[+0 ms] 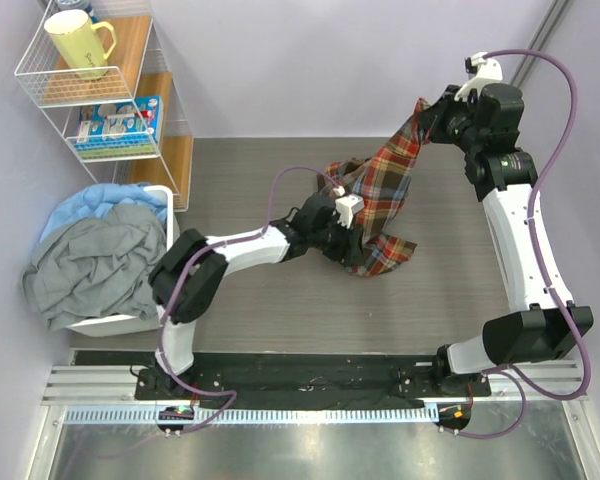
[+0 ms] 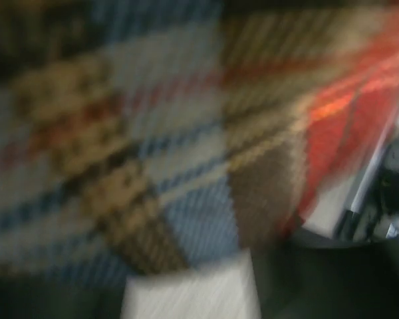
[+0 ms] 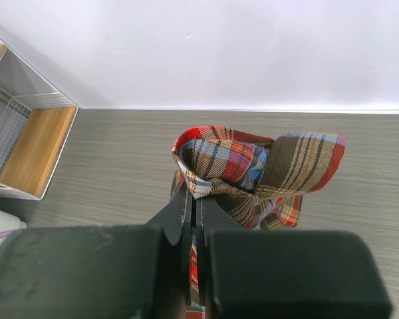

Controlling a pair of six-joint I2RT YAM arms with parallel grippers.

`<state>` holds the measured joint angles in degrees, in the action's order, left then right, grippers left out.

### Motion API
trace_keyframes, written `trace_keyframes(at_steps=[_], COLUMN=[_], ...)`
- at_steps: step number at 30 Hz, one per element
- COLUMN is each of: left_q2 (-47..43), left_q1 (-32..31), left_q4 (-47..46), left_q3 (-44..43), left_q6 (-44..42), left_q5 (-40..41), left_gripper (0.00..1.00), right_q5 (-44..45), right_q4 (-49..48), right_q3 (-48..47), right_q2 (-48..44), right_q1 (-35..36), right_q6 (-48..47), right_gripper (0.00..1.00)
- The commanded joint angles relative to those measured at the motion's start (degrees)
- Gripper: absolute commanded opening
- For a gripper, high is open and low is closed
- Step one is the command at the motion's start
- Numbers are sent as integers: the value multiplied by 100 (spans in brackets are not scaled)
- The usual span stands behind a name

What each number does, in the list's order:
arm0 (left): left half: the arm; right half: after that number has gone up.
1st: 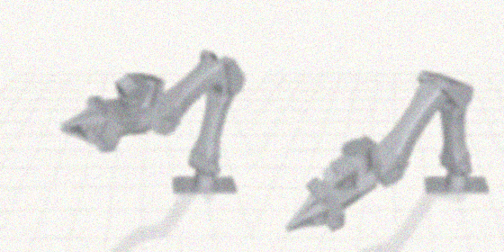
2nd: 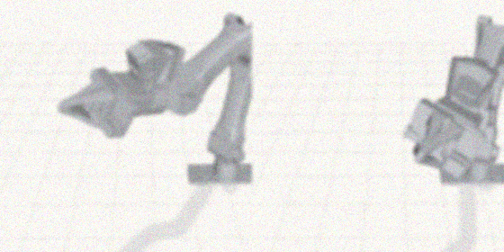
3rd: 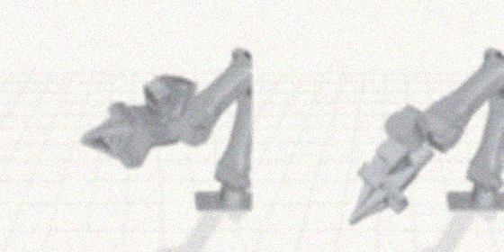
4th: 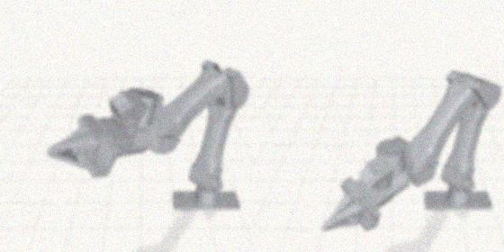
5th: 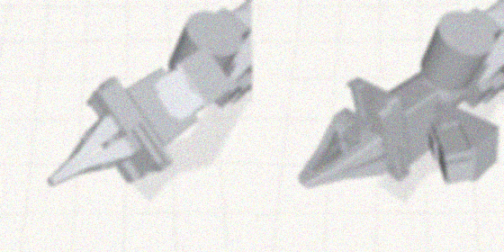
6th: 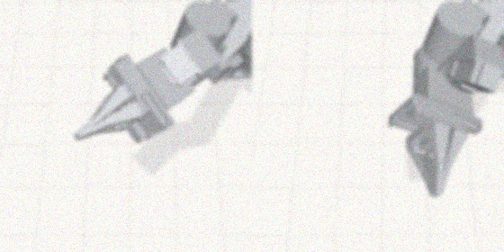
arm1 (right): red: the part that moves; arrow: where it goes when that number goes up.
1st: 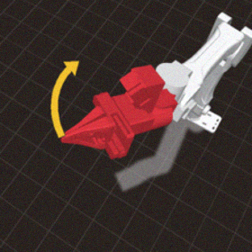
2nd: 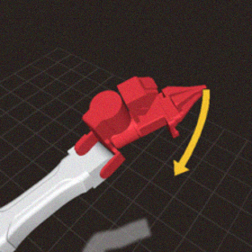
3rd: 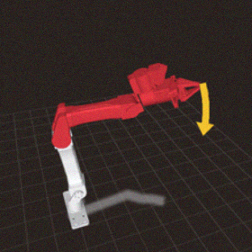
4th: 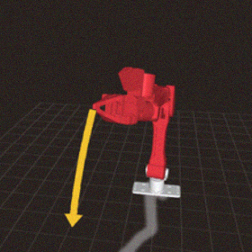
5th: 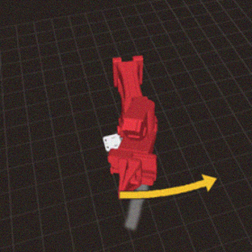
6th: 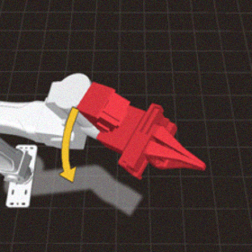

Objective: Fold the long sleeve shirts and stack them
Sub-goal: Flatten the shirt out

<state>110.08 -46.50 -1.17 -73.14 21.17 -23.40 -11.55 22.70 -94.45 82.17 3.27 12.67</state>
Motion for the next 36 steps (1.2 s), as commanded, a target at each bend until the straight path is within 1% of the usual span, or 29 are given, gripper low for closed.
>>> trace_keyframes(at_steps=[1,2,3,4,5,6,7,8,9,10,11,12,13,14,16,19,20,22,23,25,26,27,30,31,32,33,34,35,36], left_q2=[312,147,-20,-213,-720,-977,-1276,-1548,-2056,-2261,-2411,-2674,-2746,-2816,-2930,-2853,-2800,-2503,-2353,-2080,-1757,-1597,-920,-788,-691,-577,-576,-619,-776], left_q1=[88,202,272,351,544,659,782,1096,1299,1493,1808,1916,1951,1961,1943,1969,2030,2118,2232,2364,2495,2540,2699,2795,2839,2874,2927,2962,2989], left_q4=[220,570,774,976,1196,1833,2161,2469,3012,3383,3726,4069,5038,5456,6309,6760,6866,6858,6823,6806,6823,6893,6771,6666,6517,6202,6060,5928,5805], left_q3=[-919,-930,-886,-738,-702,-684,-718,-823,-937,-1113,-1584,-1859,-2148,-2682,-2994,-3083,-3031,-2855,-2794,-2688,-2653,-2635,-2529,-2512,-2381,-2319,-2257,-2057,-1950], left_q6=[-304,-463,-734,-833,-947,-1261,-1377,-1448,-1527,-1719,-1861,-2062,-2743,-3063,-3522,-3909,-4084,-4156,-4173,-4252,-4253,-4340,-4209,-4139,-4043,-3981,-3876,-3814,-3752], left_q5=[512,390,258,144,56,-58,-199,-287,-567,-804,-1233,-1411,-1483,-1701,-1747,-1563,-1545,-1475,-1449,-1483,-1492,-1475,-1107,-914,-773,-667,-579,-569,-639], left_gripper=[34,11,2,0,0,0,0,0,0,0,0,0,0,0,0,0,1,1,2,2,4,3,8,12,25,34,37,43,46], right_q5=[206,241,328,355,364,399,391,399,373,364,364,364,355,373,443,548,644,680,698,742,725,559,382,364,355,329,320,355,408], right_q4=[-512,-503,-503,-495,-477,-486,-468,-459,-424,-415,-363,-267,-231,-179,-38,86,86,103,95,121,225,305,525,542,560,552,560,734,849], right_q3=[-407,-433,-442,-451,-451,-442,-451,-495,-538,-582,-713,-767,-811,-837,-794,-391,-7,399,819,1226,1567,1727,2342,2492,2728,2826,2880,2819,2749], right_q2=[-61,-130,-175,-219,-323,-377,-429,-474,-570,-614,-649,-737,-790,-860,-1035,-1281,-1326,-1397,-1432,-1432,-1441,-1432,-1353,-1301,-1239,-1038,-889,-687,-372], right_q1=[-10,-10,-10,-2,-10,-10,-10,-10,-10,-10,-2,-10,-10,-10,-10,-10,-10,-2,-10,-10,-2,-2,-10,-10,-10,-2,-10,-19,-10], right_q6=[79,17,-53,-219,-290,-352,-422,-440,-449,-449,-458,-441,-440,-475,-563,-739,-800,-976,-1046,-1178,-1231,-1240,-1434,-1512,-1530,-1556,-1609,-1679,-1732], right_gripper=[1,1,1,1,1,1,1,1,1,1,1,1,1,1,1,1,1,1,1,1,1,1,1,1,1,1,8,29,38])
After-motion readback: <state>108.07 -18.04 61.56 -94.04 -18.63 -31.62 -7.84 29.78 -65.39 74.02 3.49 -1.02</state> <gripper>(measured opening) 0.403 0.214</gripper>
